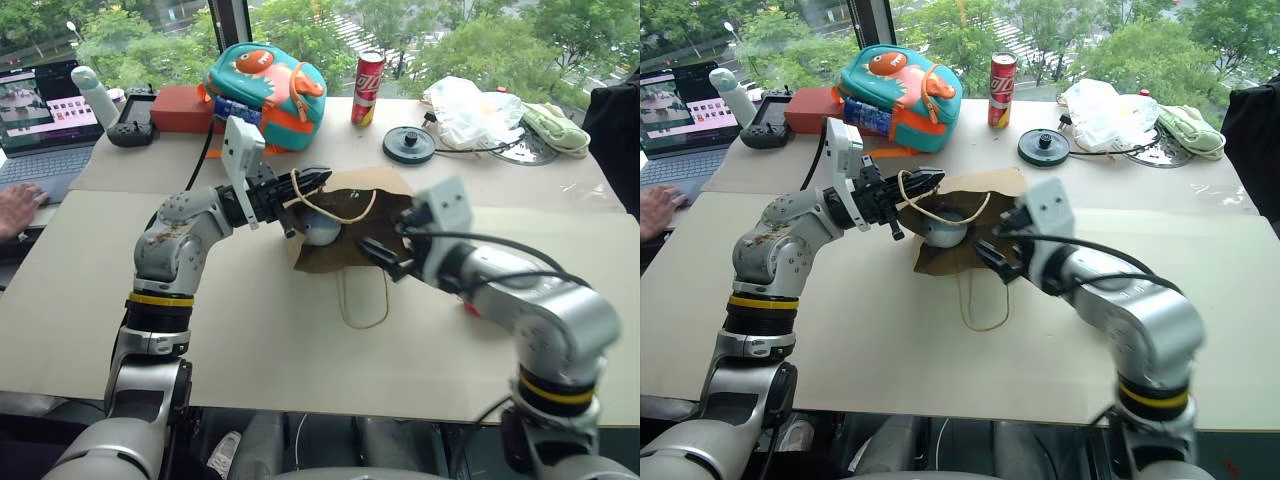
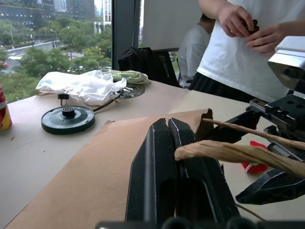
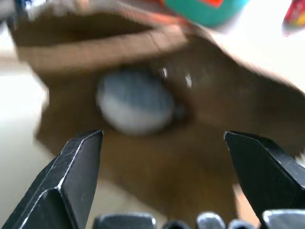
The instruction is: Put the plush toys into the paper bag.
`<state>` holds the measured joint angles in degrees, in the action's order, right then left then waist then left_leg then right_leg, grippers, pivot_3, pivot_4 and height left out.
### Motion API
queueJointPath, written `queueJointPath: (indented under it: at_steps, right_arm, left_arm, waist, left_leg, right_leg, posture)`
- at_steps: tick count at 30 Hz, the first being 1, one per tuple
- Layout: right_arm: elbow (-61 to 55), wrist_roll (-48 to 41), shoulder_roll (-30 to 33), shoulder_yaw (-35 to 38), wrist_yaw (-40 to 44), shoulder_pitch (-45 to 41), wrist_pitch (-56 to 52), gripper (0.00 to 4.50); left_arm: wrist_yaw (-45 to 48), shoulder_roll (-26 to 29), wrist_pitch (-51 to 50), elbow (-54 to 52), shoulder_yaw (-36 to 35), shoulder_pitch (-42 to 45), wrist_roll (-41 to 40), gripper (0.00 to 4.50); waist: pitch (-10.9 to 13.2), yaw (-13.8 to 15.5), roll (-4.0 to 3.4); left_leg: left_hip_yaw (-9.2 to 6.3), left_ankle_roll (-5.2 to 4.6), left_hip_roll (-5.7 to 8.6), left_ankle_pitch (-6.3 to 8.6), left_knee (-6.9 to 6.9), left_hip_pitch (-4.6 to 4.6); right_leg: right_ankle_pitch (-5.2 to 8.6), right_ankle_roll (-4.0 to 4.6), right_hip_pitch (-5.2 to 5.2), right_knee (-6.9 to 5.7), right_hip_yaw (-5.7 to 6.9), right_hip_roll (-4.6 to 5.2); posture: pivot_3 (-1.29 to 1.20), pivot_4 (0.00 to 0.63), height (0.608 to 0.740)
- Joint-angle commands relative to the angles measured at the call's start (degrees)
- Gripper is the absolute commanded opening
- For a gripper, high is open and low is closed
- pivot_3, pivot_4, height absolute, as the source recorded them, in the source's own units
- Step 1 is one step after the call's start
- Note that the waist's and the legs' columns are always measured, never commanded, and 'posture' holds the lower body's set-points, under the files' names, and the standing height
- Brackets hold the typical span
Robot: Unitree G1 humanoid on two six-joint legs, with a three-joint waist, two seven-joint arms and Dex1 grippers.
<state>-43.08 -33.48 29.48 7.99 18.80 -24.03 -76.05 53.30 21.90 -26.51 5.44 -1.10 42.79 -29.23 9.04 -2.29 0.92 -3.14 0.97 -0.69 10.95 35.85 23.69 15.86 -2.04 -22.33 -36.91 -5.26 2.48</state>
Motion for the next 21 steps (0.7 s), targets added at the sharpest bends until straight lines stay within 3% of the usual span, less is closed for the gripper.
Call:
queueJointPath:
  at_steps: [1, 5, 9, 20, 21]
  right_arm:
    - [-4.49, -2.59, 7.50, 6.45, 4.96, 3.96, 0.11, 4.47]
    - [0.09, 2.44, 18.02, 6.90, 5.28, 8.20, 1.66, 4.47]
    - [3.40, 4.78, 23.44, 4.05, 6.13, 11.66, 3.72, 4.47]
    - [8.92, 9.07, 25.06, 0.60, 5.08, 18.22, 2.51, 4.47]
    - [9.15, 9.53, 25.07, 0.68, 5.03, 18.42, 2.92, 4.23]
  left_arm:
    - [0.20, 0.01, 0.33, -1.71, -0.31, 0.85, -0.54, 0.00]
    - [0.25, -0.10, 0.24, -1.83, -0.17, 0.72, -0.61, 0.00]
    - [0.41, -0.23, 0.30, -1.66, 0.01, 0.83, -0.55, 0.00]
    - [0.55, -0.15, 0.58, -1.17, 0.15, 1.22, -0.24, 0.00]
    - [0.55, -0.14, 0.62, -1.11, 0.14, 1.24, -0.21, 0.00]
  waist:
    - [0.00, -0.21, 0.01]
    - [0.01, -0.35, 0.02]
    - [0.02, -0.15, 0.03]
    - [0.03, 0.02, 0.05]
    - [0.03, 0.00, 0.05]
  left_leg:
    - [0.01, 0.00, -0.01, 0.00, 0.00, -0.04]
    - [0.14, 0.00, -0.04, 0.00, 0.00, -0.25]
    - [0.18, 0.02, -0.04, -0.01, 0.04, -0.27]
    - [0.19, 0.01, -0.01, -0.01, 0.04, -0.19]
    - [0.19, 0.01, -0.02, -0.01, 0.05, -0.19]
  right_leg:
    - [0.00, 0.00, 0.01, -0.03, 0.00, -0.02]
    - [0.06, -0.10, 0.07, -0.11, -0.13, -0.08]
    - [0.16, -0.28, 0.12, -0.08, -0.16, -0.08]
    - [0.06, -0.10, 0.10, -0.02, -0.19, -0.05]
    - [0.07, -0.12, 0.10, -0.03, -0.19, -0.05]
  posture:
    - [0.00, 0.150, 0.739]
    - [0.00, 0.150, 0.739]
    - [0.00, 0.150, 0.739]
    - [0.00, 0.150, 0.739]
    - [0.00, 0.150, 0.739]
